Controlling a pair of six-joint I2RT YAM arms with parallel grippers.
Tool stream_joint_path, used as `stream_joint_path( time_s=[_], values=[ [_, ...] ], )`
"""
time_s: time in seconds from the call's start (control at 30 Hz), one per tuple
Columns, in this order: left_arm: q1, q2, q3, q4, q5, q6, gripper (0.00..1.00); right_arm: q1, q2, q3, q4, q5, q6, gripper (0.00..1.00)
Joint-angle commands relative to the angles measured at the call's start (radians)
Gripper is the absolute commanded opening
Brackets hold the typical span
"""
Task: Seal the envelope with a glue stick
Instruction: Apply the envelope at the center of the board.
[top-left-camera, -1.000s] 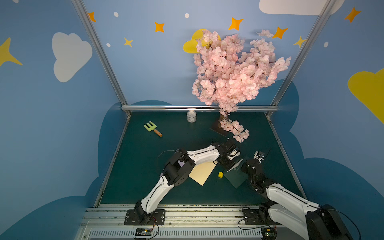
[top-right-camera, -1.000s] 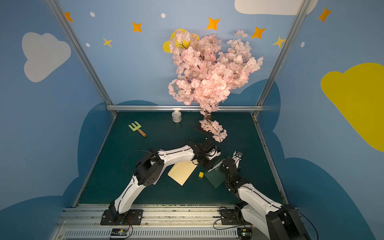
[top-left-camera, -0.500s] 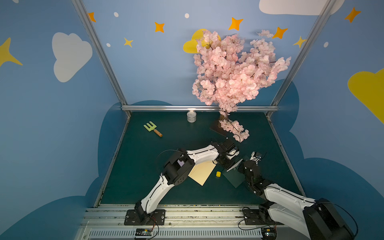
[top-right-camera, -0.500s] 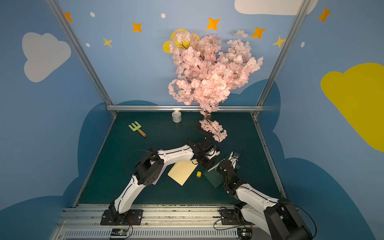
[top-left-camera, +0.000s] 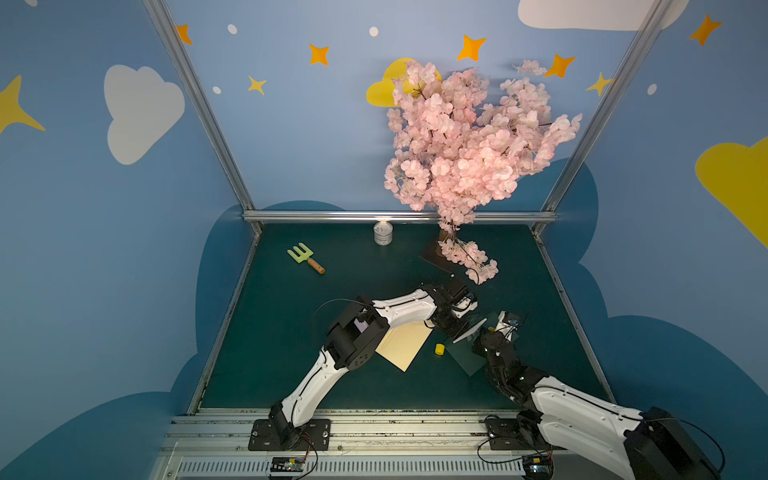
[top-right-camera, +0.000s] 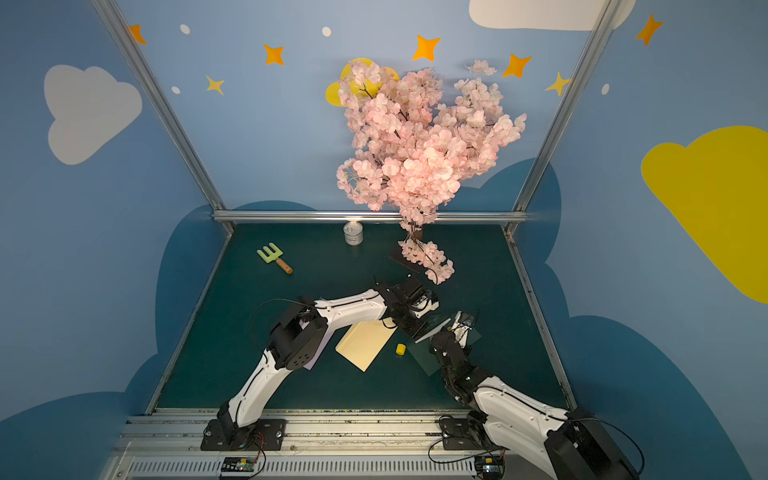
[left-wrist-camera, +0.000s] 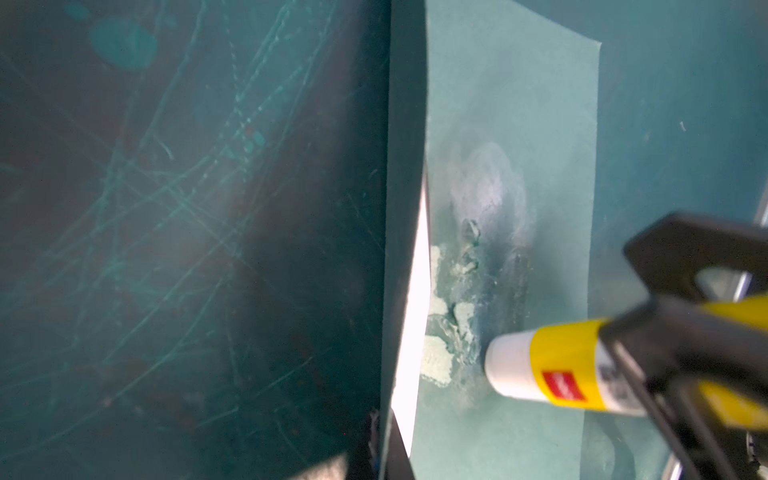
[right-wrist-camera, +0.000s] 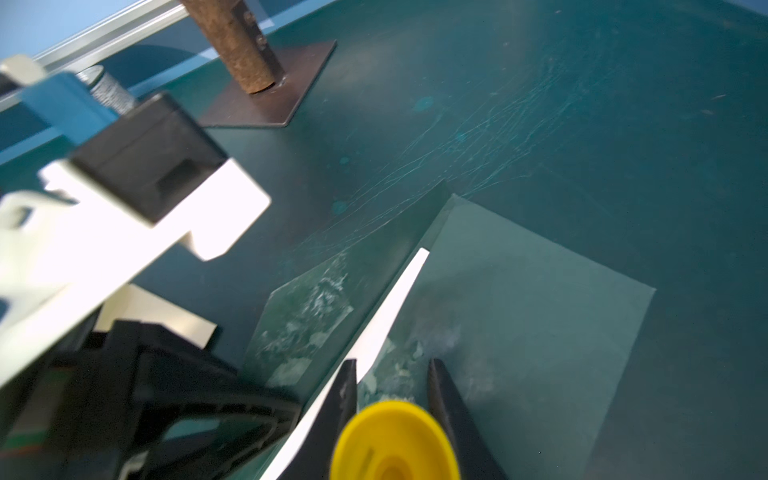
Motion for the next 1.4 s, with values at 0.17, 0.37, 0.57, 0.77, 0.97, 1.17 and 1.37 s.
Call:
stream_joint_path(
  time_s=[0.17,0.37,0.57,0.77,0.97,1.17,1.37],
  values=[
    [-0.001,-0.018,-0.075,0.022,0.004,-0.024,0.03,-0.018,0.280,0.150,-0.130,0.173,0.100,0.00],
    [0.000,-0.032,-0.098,0.029,-0.007,-0.025,0.03,-0.023,0.311,0.168,-0.120,0.258,0.157,0.00],
    [0.002,-0.039,-0.105,0.033,-0.004,-0.030,0.03,-0.039,0.257,0.110,-0.102,0.266,0.233,0.00],
    [0.002,-0.035,-0.090,0.039,0.002,-0.037,0.03,-0.034,0.243,0.084,-0.023,0.112,0.213,0.00],
    [0.002,-0.031,-0.084,0.040,-0.005,-0.041,0.03,0.000,0.158,0.039,-0.045,-0.018,0.170,0.00],
    [0.002,-0.029,-0.081,0.047,0.003,-0.043,0.03,0.039,0.073,0.017,-0.134,-0.038,0.213,0.00],
    [-0.001,-0.032,-0.084,0.055,0.016,-0.049,0.03,0.051,0.135,0.060,-0.188,0.036,0.254,0.00]
  ],
)
